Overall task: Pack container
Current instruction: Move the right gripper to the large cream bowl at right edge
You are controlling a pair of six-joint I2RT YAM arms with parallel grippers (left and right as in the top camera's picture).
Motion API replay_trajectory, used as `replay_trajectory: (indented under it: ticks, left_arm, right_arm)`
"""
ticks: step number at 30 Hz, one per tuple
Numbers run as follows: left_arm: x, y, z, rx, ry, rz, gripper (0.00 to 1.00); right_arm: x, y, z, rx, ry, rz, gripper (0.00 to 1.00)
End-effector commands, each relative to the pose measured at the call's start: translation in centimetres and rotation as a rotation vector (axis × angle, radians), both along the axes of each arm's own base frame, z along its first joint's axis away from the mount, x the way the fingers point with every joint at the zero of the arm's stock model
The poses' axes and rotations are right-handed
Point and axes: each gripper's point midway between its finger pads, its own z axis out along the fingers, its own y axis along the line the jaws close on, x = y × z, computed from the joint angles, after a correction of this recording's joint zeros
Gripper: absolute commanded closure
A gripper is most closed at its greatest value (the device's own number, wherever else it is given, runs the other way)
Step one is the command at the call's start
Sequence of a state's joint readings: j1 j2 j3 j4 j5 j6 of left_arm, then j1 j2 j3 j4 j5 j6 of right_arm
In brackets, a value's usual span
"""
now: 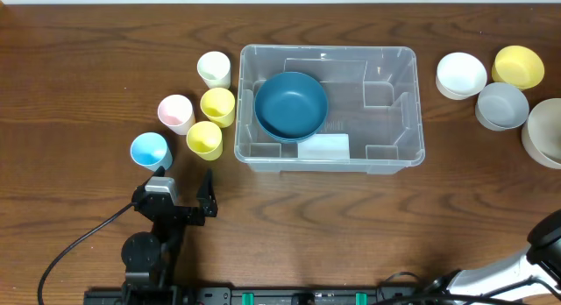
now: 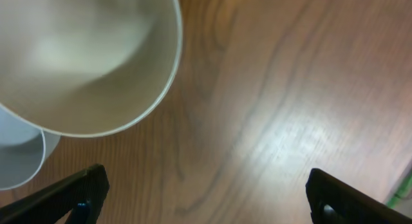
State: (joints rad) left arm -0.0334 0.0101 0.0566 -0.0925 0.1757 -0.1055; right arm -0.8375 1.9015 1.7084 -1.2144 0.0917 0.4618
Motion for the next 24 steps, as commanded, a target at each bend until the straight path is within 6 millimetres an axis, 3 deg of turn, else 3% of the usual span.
replay_trajectory:
  ticks: [1,8,17,24]
  left_arm:
    - [0.1,0.3,-1.6,-0.002,0.035,0.015,0.02]
    - [0.1,0.3,-1.6,-0.003,0.035,0.015,0.02]
    - [0.1,0.3,-1.6,-0.003,0.035,0.015,0.02]
    - [0.1,0.3,-1.6,-0.002,0.035,0.015,0.02]
  right_arm:
    - [0.4,0.3,-1.2,0.025,-0.03,0.033,0.01]
    - [1.8,-0.6,-2.7,-0.014,-0.092,0.037,0.01]
    - [3.2,-2.2,-3.1,-0.074,-0.143,0.039,0.01]
    - [3.3,-2.4,-6.5,-0.023,-0.102,0.027,0.01]
